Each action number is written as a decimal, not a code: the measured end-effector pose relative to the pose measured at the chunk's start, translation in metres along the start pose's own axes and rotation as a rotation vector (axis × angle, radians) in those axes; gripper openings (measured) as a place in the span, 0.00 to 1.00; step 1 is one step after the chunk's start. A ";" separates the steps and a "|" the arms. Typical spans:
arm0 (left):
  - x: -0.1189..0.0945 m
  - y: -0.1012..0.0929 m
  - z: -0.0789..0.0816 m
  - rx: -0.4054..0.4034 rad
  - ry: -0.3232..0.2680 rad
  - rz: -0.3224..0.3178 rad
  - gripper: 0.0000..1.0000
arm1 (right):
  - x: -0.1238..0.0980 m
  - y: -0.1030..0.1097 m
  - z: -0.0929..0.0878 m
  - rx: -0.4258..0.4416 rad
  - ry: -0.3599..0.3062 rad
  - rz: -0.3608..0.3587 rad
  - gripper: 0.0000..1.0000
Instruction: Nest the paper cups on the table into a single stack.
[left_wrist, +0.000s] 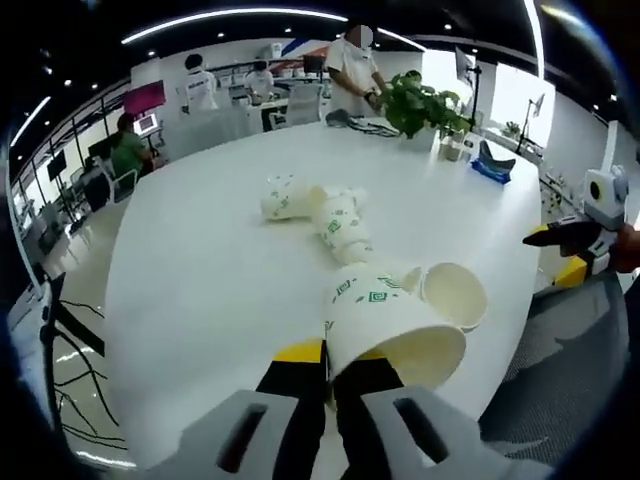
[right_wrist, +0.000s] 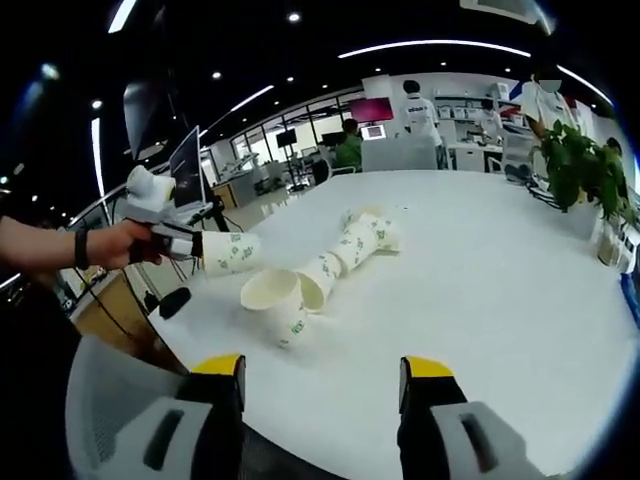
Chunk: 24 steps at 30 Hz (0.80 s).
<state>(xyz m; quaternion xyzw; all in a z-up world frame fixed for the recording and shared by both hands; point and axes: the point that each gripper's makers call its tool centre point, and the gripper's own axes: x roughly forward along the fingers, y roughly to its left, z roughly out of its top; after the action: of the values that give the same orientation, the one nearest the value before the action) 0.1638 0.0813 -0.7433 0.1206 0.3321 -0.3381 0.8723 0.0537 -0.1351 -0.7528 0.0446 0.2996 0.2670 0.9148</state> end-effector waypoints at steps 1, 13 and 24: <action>0.001 -0.003 -0.003 0.029 0.018 -0.022 0.00 | 0.000 0.000 -0.001 0.000 0.003 0.003 0.62; -0.006 -0.019 0.010 0.188 0.096 -0.140 0.00 | 0.001 0.001 -0.009 0.010 0.013 0.011 0.62; 0.001 -0.044 0.035 0.386 0.200 -0.249 0.00 | -0.003 0.003 -0.011 -0.011 0.018 0.008 0.63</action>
<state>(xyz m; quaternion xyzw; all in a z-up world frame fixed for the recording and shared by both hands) 0.1523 0.0336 -0.7173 0.2759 0.3582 -0.4866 0.7476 0.0443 -0.1349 -0.7594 0.0382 0.3063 0.2730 0.9111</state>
